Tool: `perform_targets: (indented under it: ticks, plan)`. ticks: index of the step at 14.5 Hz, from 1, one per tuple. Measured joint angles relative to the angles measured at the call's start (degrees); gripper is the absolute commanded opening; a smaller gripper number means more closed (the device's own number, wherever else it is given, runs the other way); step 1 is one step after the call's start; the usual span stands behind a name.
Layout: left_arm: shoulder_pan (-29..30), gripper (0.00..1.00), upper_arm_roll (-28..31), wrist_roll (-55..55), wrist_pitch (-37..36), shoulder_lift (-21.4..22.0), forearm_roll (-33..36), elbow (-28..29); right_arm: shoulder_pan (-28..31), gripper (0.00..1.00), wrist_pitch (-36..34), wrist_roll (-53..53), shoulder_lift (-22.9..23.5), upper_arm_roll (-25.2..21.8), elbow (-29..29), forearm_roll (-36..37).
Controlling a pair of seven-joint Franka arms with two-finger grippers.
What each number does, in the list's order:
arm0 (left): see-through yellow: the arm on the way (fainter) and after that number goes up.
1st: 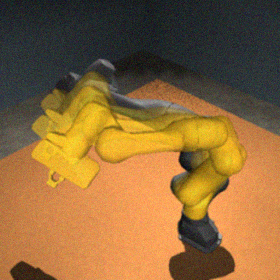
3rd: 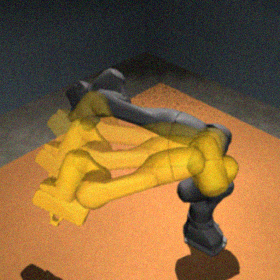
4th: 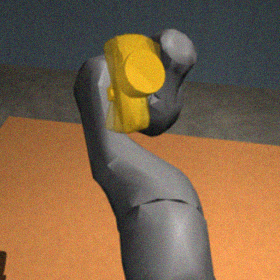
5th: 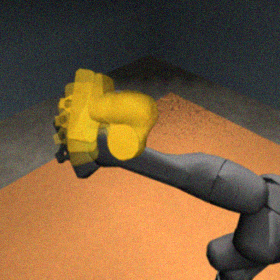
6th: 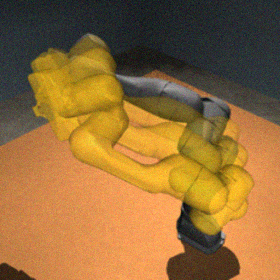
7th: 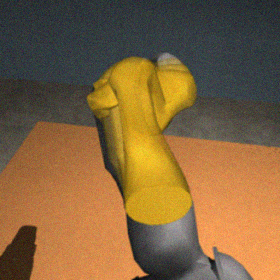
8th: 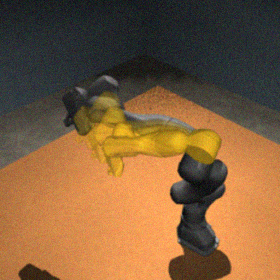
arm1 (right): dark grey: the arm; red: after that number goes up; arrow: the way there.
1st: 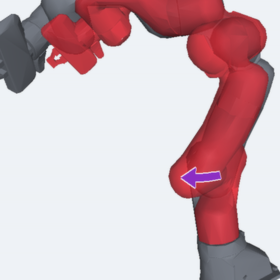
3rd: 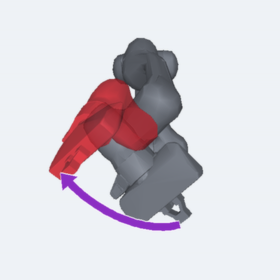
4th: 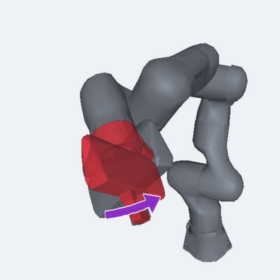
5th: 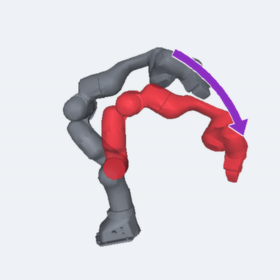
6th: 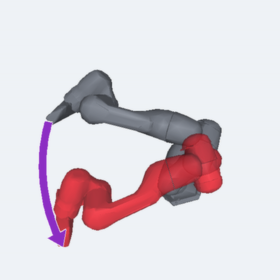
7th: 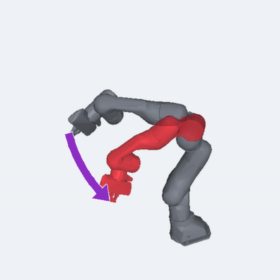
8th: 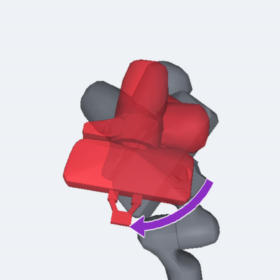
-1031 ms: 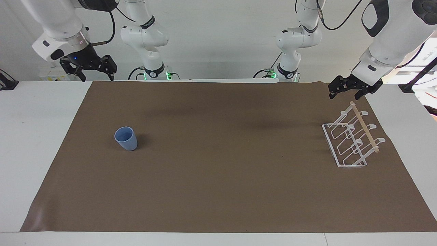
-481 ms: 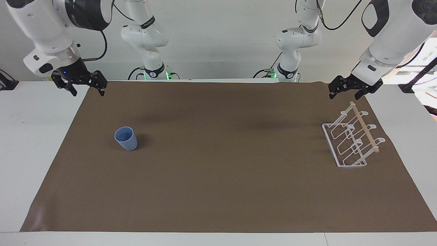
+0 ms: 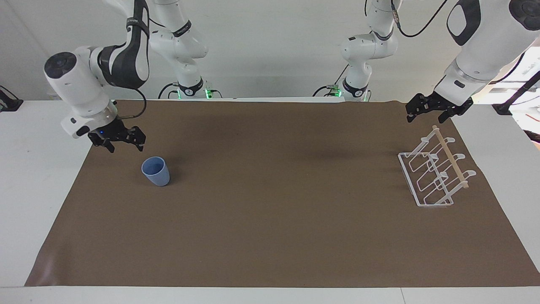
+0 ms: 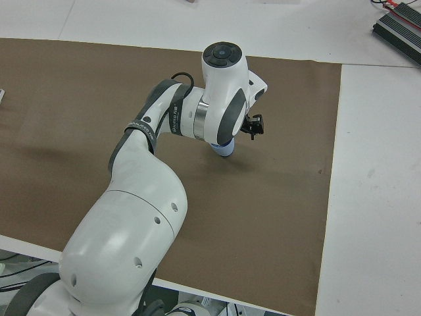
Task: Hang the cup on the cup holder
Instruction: 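Reach the right gripper to the light blue cup and grasp its rim, then lift the cup with the right gripper while the left gripper reaches toward it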
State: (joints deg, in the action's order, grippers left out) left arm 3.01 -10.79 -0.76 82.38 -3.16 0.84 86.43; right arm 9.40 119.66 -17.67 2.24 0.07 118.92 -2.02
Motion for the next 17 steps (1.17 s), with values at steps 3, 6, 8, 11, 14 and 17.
perform_targets:
  ticks: [3, 6, 8, 11, 14, 17]
  plan:
    - [0.0, 1.0, 0.0, 0.0, 0.0, 0.0, 0.0, 0.0, -0.01, 0.84, 3.54, -1.3, 2.0, -0.04, 0.76, -1.7]
    - [0.0, 1.0, 0.0, 0.0, 0.0, 0.0, 0.0, 0.0, -0.05, 0.59, 7.29, -2.1, 3.51, 0.04, 2.97, -1.78]
    - [0.0, 1.0, 0.0, 0.0, 0.0, 0.0, 0.0, 0.0, -0.05, 0.2, 9.98, -2.79, 3.71, 0.05, 4.52, -1.78]
    - [0.0, 1.0, 0.0, 0.0, 0.0, 0.0, 0.0, 0.0, -0.1, 0.0, 10.29, -2.86, 3.69, 0.07, 4.78, -1.83]
    - [0.0, 1.0, 0.0, 0.01, 0.0, 0.0, 0.0, 0.0, -1.1, 0.0, 10.28, -2.85, 3.61, 0.14, 4.72, -1.9]
    - [0.0, 1.0, 0.0, 0.01, 0.0, 0.0, 0.0, 0.0, -2.07, 0.0, 5.17, -2.95, 3.56, 0.38, 1.83, -1.9]
